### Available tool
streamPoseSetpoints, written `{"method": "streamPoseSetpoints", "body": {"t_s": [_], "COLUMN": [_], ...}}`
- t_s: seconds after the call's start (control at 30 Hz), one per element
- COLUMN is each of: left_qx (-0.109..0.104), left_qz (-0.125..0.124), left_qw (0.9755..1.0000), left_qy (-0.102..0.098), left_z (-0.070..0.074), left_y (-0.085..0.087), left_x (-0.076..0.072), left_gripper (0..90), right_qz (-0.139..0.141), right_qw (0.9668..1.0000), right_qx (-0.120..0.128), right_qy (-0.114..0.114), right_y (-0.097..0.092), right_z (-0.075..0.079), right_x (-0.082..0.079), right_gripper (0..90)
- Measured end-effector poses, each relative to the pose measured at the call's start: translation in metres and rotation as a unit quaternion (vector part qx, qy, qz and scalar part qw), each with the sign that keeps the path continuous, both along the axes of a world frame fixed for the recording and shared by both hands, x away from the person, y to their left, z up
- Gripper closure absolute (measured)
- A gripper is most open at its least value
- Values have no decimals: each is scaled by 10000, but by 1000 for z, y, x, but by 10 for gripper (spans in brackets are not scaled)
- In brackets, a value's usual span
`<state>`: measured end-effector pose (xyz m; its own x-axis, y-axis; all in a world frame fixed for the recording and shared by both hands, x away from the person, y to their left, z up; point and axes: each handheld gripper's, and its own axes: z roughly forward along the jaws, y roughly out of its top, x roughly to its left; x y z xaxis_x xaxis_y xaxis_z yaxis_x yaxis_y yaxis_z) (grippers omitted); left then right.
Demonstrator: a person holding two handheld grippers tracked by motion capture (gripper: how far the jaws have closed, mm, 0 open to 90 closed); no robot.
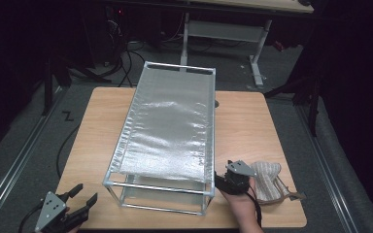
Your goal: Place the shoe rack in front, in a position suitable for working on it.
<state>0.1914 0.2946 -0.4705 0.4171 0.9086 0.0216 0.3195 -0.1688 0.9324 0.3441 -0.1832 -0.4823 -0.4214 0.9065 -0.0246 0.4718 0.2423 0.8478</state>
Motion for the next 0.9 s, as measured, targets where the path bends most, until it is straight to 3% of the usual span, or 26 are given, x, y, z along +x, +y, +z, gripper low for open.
{"method": "streamPoseSetpoints", "body": {"t_s": [0.2,0.33,0.43,0.53,0.63,0.67,0.7,0.73,0.77,0.9], "left_qx": [-28,-279,-217,-168,-4,61,148,209,196,355], "left_qz": [-424,-633,-870,-857,-742,-732,-679,-621,-616,-371], "left_qw": [9990,9974,9956,9957,9961,9957,9957,9956,9953,9956], "left_qy": [-166,-182,-274,-321,-478,-559,-616,-674,-715,-778], "left_z": [5,9,9,10,11,12,12,12,12,11], "left_y": [-21,-38,-51,-60,-66,-67,-67,-66,-64,-53], "left_x": [-15,-11,-5,2,6,6,6,6,6,9], "left_gripper": [383,380,387,419,514,574,713,713,783,779], "right_qz": [-15,113,206,265,290,295,293,293,301,338], "right_qw": [9998,9996,9994,9992,9991,9991,9991,9991,9991,9990], "right_qx": [63,137,135,136,140,137,120,120,135,113], "right_qy": [208,241,241,257,264,267,264,264,267,257], "right_y": [3,4,5,5,2,1,-1,-1,-3,-5], "right_z": [-4,-3,-3,-2,-3,-3,-3,-3,-2,-2], "right_x": [8,9,7,6,5,4,2,2,-1,-7], "right_gripper": [272,366,418,433,450,452,462,462,474,480]}}
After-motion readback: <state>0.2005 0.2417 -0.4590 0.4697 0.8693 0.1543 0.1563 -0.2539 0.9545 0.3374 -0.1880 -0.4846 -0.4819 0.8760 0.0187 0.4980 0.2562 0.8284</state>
